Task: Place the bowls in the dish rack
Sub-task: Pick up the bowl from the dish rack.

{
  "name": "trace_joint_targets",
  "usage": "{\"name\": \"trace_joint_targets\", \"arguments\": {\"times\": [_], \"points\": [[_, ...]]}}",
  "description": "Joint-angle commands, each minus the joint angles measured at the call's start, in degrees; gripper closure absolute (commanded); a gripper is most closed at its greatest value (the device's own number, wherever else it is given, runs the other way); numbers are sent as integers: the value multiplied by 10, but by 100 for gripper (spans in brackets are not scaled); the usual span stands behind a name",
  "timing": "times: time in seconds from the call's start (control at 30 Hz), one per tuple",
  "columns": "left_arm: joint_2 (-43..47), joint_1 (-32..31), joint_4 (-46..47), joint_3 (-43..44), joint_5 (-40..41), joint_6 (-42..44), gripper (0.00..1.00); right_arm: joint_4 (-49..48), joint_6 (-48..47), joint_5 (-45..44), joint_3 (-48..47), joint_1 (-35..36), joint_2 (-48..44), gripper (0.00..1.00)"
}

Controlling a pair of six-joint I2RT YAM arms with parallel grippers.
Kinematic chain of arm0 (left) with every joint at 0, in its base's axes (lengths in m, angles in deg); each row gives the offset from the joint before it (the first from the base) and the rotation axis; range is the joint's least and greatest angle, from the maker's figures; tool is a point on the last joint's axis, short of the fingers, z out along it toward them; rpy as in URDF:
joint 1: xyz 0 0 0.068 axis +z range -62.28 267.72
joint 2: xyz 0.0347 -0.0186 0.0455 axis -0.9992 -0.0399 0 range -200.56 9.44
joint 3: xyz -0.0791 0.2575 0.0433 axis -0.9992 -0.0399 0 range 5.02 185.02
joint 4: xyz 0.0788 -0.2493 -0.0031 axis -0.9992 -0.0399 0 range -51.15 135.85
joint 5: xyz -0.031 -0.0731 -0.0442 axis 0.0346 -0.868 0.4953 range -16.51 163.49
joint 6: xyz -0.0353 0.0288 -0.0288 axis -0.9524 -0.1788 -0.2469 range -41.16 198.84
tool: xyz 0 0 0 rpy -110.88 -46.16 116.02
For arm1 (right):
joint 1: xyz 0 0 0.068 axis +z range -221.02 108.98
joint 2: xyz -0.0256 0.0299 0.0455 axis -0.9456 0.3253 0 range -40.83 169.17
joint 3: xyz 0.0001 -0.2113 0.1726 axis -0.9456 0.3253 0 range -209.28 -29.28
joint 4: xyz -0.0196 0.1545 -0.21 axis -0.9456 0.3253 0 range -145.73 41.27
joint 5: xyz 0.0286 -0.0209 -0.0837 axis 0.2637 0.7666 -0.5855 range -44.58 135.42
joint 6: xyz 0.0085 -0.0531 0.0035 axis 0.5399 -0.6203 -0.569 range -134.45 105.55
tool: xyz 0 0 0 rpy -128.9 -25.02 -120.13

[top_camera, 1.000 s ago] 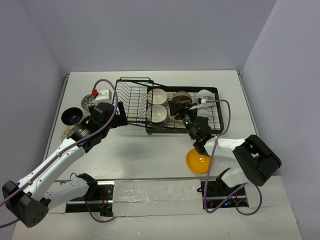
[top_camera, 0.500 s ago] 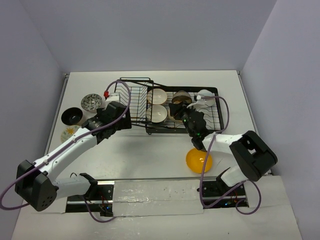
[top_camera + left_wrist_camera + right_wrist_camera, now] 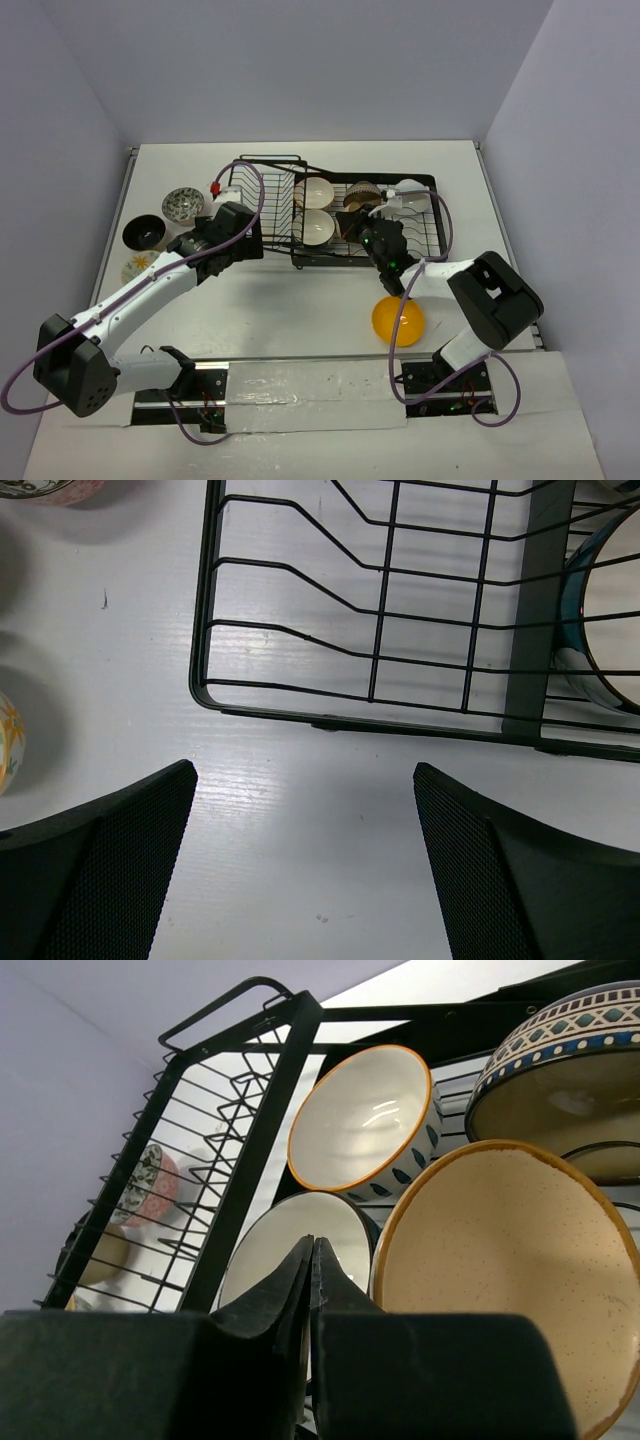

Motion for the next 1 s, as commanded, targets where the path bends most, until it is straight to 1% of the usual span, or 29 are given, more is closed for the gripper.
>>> {"name": "trace_joint_targets", "arguments": {"times": [0.0,0.1,0.2,0.47,0.5,0.53,0.67,0.8,0.97], "points": [[8,-1,7,24,7,14,5,-24,8,7,-16,-4,1,96],[10,0,7,24,7,15,5,-24,10,12,-9,-4,-7,100],[14,0,9,23,3,15,5,-21,9,3,1,-4,-25,100],[26,0,12,22,-11,16,5,31,-7,-23,13,-5,-100,100],[27,0,12,22,-12,16,5,47,-10,-23,12,-5,-106,81],[28,0,13,21,-13,16,5,58,-12,-22,6,-7,-112,75],[31,0,13,20,-16,17,5,149,-16,-51,-18,-7,-142,67],[33,1,13,20,-16,17,5,244,-7,-72,-43,-16,-143,64],[33,0,13,19,-16,17,5,258,4,-56,-56,-25,-112,63]]}}
